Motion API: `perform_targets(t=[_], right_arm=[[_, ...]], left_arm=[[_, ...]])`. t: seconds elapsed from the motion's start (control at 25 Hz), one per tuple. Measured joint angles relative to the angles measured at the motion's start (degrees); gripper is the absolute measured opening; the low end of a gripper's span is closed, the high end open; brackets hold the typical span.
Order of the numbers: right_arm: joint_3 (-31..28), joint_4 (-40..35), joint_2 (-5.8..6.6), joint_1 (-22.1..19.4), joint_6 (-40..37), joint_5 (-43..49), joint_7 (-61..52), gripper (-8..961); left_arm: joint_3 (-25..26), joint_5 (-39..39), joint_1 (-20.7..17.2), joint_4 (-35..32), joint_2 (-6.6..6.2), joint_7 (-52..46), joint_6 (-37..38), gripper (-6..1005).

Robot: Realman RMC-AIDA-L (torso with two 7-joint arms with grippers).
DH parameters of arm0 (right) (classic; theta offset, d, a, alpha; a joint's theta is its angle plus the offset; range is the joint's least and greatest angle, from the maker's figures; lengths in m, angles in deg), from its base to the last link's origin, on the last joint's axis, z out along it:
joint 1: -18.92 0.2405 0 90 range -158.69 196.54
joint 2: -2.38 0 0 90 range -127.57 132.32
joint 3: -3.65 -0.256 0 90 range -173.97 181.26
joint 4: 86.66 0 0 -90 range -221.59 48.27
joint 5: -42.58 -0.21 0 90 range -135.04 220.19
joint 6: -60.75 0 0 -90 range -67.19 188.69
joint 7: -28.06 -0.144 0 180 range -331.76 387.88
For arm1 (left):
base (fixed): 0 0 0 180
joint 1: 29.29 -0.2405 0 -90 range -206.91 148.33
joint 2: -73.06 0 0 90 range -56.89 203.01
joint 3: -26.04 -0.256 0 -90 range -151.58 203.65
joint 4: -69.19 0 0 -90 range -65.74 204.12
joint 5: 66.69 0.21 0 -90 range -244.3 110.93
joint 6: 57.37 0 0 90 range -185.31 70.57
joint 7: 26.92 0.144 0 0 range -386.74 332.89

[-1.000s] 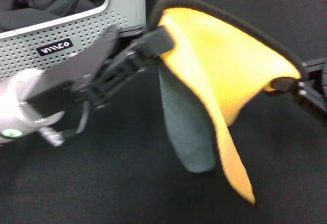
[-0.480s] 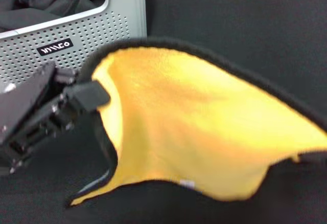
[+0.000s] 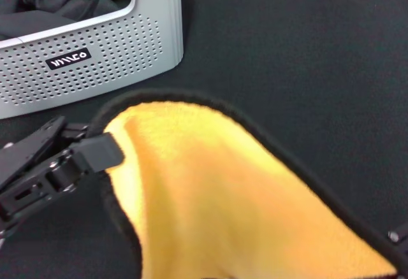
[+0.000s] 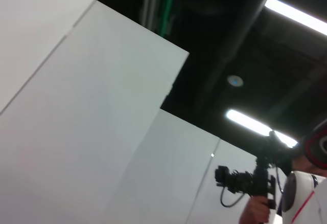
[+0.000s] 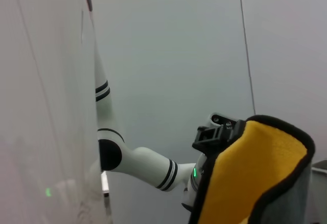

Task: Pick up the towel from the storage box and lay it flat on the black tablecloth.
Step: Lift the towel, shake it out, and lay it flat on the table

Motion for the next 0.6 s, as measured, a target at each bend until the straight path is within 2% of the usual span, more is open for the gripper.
perform_targets(t=[0.12, 0.2, 0.36, 0.44, 0.56, 0.6], right_arm=[[1.45, -0.03, 0.49, -0.97, 0.30, -0.66, 0.17, 2], [3.27, -0.29, 1.50, -1.05, 0.52, -1.59, -0.14, 2], [7.17, 0.67, 4.32, -0.10, 0.58, -4.69, 0.38, 2], [8.02, 2.25, 5.07, 0.72, 0.64, -6.24, 1.22, 2], [7.38, 8.58, 4.65, 3.45, 0.52, -7.12, 1.39, 2], [6.56, 12.53, 4.20, 5.22, 0.47, -7.10, 1.27, 2]], left_arm=[[-0.02, -0.73, -2.10, -0.32, -0.69, -1.33, 0.03, 21], [-0.18, -0.94, -3.31, -0.91, -0.94, -2.65, 0.07, 21], [-0.27, -0.91, -4.14, -1.29, -1.35, -6.25, 0.11, 21], [-0.02, -0.99, -3.98, -0.83, -1.60, -7.08, 0.10, 21], [2.57, 0.25, -0.32, 5.59, -1.04, -6.95, -0.14, 21], [4.19, 1.51, 2.36, 9.95, -0.75, -6.31, -0.22, 21]])
